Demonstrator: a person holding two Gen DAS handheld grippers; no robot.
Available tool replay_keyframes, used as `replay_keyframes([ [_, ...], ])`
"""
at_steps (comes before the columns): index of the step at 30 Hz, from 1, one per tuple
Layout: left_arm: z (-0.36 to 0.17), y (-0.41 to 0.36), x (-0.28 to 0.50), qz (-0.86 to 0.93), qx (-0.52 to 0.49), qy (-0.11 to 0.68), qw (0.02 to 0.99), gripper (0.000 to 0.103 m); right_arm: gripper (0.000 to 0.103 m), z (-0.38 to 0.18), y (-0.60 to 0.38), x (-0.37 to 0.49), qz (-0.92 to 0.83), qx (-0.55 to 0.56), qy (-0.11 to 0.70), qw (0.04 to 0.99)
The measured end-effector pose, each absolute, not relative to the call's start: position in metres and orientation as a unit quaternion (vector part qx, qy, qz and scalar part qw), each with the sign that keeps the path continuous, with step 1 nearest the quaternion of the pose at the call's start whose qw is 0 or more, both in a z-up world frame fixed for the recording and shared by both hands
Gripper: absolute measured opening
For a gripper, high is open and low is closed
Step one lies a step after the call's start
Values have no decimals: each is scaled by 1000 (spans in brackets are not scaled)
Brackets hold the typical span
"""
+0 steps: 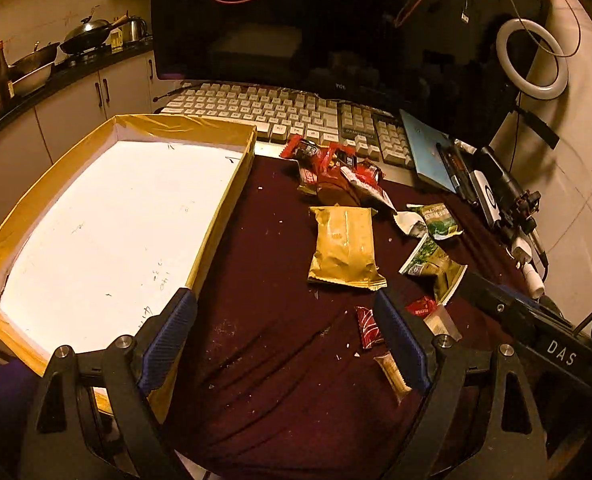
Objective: Organize snacks
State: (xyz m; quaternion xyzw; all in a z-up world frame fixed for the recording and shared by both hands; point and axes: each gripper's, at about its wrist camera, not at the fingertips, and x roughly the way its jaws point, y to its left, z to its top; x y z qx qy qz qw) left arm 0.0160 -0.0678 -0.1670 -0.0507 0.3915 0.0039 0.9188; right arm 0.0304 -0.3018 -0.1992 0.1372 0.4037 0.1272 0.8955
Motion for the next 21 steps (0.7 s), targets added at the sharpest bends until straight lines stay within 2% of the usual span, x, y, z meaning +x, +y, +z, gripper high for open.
replay_keyframes([
  [17,-174,-80,19,5,-23,401,916,90,70,-201,-300,26,136,112,405,897],
  [21,-171,-73,16,-1,-31,396,918,90,63,-202,-297,25,145,112,412,893],
])
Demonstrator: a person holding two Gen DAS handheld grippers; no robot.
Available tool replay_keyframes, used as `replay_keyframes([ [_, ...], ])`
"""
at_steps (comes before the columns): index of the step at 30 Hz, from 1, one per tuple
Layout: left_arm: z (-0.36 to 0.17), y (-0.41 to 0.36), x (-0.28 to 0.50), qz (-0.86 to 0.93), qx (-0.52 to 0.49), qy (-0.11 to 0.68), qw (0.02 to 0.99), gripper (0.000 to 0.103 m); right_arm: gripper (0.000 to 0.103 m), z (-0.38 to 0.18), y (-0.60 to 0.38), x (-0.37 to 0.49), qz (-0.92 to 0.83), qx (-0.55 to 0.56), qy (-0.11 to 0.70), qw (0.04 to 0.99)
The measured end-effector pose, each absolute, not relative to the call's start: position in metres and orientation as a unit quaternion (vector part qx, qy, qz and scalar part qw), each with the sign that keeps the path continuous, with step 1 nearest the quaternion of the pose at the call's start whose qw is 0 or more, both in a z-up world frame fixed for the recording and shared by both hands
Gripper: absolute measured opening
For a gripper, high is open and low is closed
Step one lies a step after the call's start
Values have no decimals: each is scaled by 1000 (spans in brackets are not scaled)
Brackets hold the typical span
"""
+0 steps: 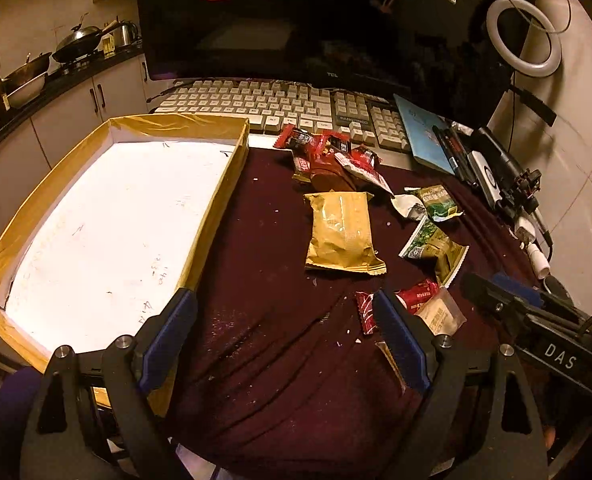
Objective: Organize snacks
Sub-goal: 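Grasp the clear-wrapped pastry with the left tool while the right tool grasps the green chip bag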
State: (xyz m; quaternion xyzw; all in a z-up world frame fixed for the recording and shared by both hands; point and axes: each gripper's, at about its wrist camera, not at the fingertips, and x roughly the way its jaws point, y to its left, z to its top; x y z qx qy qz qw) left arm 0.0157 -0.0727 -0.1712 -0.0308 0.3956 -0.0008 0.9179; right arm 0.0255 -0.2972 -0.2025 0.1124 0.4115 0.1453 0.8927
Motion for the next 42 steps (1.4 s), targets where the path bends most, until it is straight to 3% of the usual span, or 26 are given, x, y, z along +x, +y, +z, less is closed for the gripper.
replay_keyframes([
  [9,-166,-88,1,-67,7,369,927,90,62,-207,-300,26,151,130,427,882],
  [14,-181,-117,6,-160,35,395,904,90,63,-205,-307,52,172,117,428,880],
  [23,-192,-128,15,-158,38,410,898,90,63,-222,-285,109,203,60,467,859],
  [25,-193,-127,15,-156,44,410,898,90,58,-227,-279,111,203,49,474,855],
  [26,-194,-125,9,-156,45,411,897,90,50,-229,-274,110,202,38,476,855],
  [31,-199,-132,8,-164,53,413,894,90,44,-228,-269,89,182,9,453,873],
  [33,-198,-137,8,-174,60,411,893,90,36,-224,-276,79,189,24,439,878],
  [40,-206,-175,18,-218,109,414,877,87,33,-227,-318,64,180,108,421,883],
  [42,-212,-183,24,-220,117,422,872,78,32,-227,-327,63,173,123,412,886],
])
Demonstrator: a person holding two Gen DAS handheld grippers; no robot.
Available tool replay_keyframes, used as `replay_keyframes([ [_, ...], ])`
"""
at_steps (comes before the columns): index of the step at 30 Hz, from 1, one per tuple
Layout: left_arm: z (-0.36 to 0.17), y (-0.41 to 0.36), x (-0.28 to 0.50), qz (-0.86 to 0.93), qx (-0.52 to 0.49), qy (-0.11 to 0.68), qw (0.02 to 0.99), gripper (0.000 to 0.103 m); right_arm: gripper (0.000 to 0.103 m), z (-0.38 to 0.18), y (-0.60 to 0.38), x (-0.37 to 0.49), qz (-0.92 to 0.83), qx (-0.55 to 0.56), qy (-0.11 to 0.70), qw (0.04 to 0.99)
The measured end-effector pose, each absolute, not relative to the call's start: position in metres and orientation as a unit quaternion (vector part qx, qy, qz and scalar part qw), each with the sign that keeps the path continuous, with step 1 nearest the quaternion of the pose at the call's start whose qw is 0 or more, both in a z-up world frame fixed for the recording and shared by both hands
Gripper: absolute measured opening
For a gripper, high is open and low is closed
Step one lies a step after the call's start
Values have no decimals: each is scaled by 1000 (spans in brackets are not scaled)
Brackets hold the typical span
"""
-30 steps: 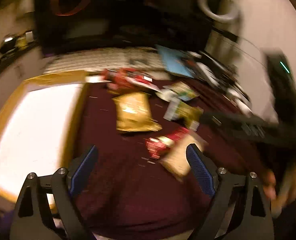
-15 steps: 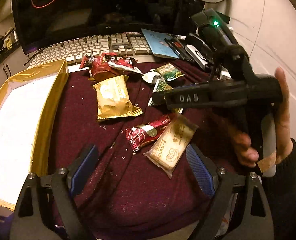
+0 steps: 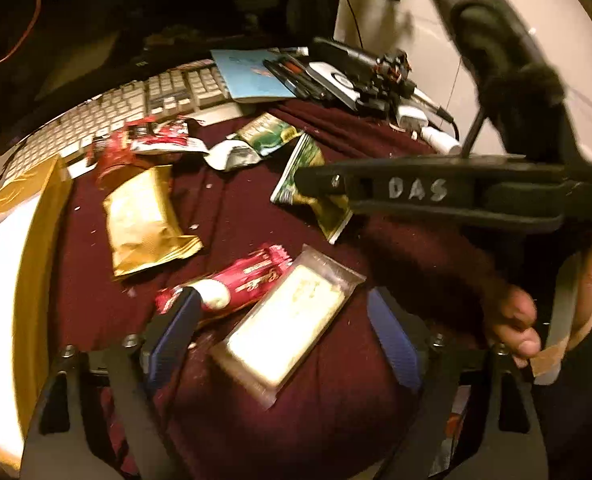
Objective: Organize snacks
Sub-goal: 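Grasp the clear-wrapped pastry with the left tool while the right tool grasps the green chip bag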
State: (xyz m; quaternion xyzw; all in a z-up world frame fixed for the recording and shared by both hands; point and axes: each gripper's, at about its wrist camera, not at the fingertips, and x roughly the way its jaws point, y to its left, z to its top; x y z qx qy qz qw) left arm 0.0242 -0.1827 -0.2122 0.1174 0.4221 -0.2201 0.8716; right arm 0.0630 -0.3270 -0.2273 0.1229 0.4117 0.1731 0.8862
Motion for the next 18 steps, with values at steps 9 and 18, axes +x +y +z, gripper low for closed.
replay_keyframes([
  [9,-217,-177,10,-210,114,420,875,36,33,-227,-335,63,171,148,398,889],
  [18,-219,-172,8,-214,96,429,873,35,33,-227,-333,61,170,141,396,891],
])
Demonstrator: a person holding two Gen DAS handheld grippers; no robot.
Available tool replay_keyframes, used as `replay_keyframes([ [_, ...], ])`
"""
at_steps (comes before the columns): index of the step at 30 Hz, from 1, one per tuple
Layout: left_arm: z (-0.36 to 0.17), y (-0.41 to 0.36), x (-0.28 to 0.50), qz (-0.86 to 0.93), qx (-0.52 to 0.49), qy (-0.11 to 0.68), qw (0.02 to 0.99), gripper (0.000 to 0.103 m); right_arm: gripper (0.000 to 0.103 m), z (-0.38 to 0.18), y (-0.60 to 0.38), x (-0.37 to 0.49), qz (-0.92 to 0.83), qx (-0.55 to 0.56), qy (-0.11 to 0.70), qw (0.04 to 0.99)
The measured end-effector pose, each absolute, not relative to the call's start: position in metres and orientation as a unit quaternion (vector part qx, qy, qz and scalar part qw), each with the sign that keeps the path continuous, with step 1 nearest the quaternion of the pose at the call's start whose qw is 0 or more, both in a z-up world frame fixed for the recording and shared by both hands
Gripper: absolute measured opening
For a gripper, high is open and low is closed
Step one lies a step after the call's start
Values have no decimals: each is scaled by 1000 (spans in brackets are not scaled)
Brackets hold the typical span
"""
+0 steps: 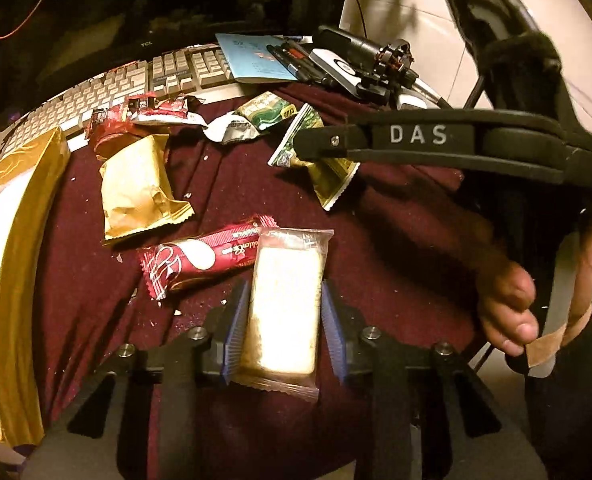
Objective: Organize snacks
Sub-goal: 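Grasp the clear-wrapped pastry with the left tool while the right tool grasps the green chip bag, then carry both snacks over the yellow tray and open both tools to drop them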
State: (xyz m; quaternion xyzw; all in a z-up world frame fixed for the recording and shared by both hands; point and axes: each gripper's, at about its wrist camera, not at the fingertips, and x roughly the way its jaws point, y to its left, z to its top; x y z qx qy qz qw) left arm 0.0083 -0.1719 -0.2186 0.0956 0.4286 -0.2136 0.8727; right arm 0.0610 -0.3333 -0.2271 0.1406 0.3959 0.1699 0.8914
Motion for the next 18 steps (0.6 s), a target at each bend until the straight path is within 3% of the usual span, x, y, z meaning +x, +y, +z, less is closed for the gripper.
replay_keyframes([
  [8,-217,-171,2,-205,102,409,883,32,33,-226,-332,59,172,135,386,896],
  [18,-177,-121,-1,-227,-38,353,907,32,33,-211,-335,47,172,170,357,902],
])
